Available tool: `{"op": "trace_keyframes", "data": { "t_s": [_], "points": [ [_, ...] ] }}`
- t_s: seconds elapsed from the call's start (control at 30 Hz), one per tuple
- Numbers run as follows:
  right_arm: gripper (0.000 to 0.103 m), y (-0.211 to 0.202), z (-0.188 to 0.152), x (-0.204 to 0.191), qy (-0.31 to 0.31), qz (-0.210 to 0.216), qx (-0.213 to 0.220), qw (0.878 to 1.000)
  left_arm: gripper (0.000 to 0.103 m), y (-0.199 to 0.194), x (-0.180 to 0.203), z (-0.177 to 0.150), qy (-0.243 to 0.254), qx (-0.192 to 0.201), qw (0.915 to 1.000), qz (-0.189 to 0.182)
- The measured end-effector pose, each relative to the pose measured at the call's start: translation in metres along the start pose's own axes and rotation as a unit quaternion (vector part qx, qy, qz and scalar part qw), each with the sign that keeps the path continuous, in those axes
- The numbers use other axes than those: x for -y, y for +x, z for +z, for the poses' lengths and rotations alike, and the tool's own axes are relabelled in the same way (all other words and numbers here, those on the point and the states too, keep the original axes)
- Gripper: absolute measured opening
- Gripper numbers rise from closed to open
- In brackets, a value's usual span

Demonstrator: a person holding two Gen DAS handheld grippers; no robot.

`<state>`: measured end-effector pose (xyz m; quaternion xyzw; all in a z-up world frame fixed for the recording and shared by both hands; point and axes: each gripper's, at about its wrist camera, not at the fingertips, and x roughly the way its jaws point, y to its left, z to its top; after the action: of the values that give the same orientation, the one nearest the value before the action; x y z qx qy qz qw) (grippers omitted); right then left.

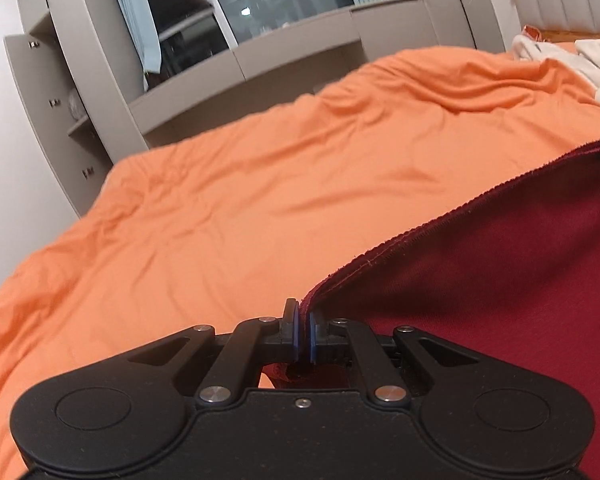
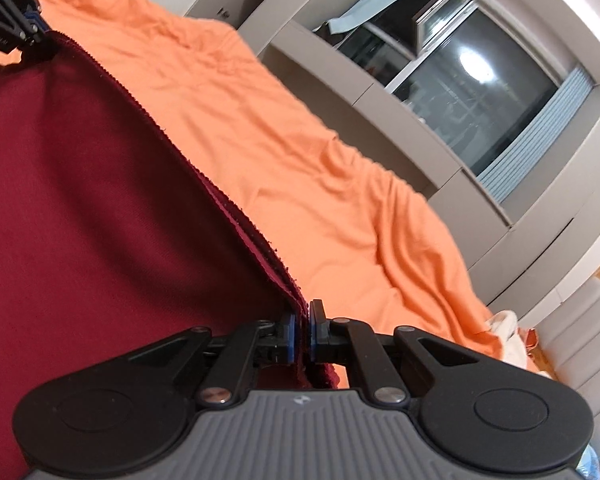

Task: Fold small clothes
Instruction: 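Lift the hem with both grippers and fold it toward the collar, then lower the hem onto the shirt and open both grippers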

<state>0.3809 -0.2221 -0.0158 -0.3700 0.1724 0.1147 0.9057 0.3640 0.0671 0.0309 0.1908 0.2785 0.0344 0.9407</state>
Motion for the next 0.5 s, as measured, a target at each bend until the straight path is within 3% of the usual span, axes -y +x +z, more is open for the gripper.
{"op": "trace_keyframes", "data": {
  "t_s": [0.2,0.33,0.43,0.5],
  "points": [
    [0.012,0.006,-0.004,-0.001,0.015,0.013,-0.02,1.0,0.006,0.003,0.006,-0.006,0.01,-0.01,0.9999,-0.002],
    [0.023,0.006,0.0,0.002,0.018,0.009,-0.021,1.0,0.011,0.001,0.004,-0.005,0.005,-0.012,0.9999,-0.003],
    [0.035,0.006,0.001,0.005,0.023,0.01,-0.023,0.999,0.02,0.0,0.002,-0.004,0.002,-0.015,0.9999,-0.004],
    [0.046,0.011,0.004,0.009,0.022,0.009,-0.022,0.999,0.041,-0.001,-0.001,-0.001,-0.004,-0.015,0.9999,0.0]
  ]
}}
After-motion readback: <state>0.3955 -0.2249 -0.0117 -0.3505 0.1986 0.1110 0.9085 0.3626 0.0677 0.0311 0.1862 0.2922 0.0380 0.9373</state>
